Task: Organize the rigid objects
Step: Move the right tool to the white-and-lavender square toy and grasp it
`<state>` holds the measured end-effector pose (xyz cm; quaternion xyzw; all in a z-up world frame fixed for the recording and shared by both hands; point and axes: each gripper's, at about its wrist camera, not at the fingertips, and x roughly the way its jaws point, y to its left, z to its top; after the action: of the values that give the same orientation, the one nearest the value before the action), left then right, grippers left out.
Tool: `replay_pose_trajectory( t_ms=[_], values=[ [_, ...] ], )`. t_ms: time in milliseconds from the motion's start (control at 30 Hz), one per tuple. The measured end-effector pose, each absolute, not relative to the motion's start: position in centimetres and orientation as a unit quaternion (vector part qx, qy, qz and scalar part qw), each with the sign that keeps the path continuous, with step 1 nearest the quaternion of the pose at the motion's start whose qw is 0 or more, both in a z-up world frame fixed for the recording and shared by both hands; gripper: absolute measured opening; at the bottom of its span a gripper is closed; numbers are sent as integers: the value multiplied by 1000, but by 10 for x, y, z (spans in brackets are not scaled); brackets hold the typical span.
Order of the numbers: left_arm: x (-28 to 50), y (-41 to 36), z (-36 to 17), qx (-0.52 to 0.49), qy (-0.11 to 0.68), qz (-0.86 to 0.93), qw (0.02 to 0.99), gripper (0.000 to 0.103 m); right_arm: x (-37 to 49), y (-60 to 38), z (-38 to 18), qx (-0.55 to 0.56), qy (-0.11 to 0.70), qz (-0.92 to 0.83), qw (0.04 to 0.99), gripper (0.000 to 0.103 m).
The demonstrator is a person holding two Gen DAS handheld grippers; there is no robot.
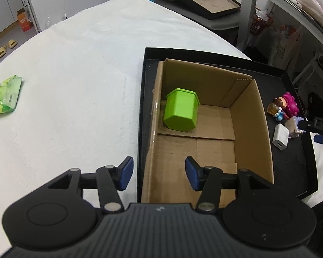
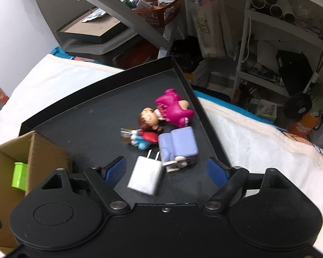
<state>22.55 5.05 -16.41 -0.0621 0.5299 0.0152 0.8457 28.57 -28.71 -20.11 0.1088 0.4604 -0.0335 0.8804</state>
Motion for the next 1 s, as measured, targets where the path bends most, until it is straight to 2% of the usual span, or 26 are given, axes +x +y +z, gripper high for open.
replay_pose_trajectory(
  t_ms=[333,467,533,600,1000],
  values=[
    [236,36,-167,-55,535,19,843,52,293,-299,-221,110,439,-59,890,80],
    [241,29,-170,-43,540,27,840,52,297,-295,-228,96,443,-48,890,76],
    [243,27,-172,-41,541,29,840,52,299,-298,-232,100,448,-47,887,66],
    [244,25,-173,-39,541,31,840,52,300,-302,-236,117,455,-38,882,48],
    [244,26,-173,-51,537,39,841,53,296,-299,-232,108,451,-45,885,47]
  ],
)
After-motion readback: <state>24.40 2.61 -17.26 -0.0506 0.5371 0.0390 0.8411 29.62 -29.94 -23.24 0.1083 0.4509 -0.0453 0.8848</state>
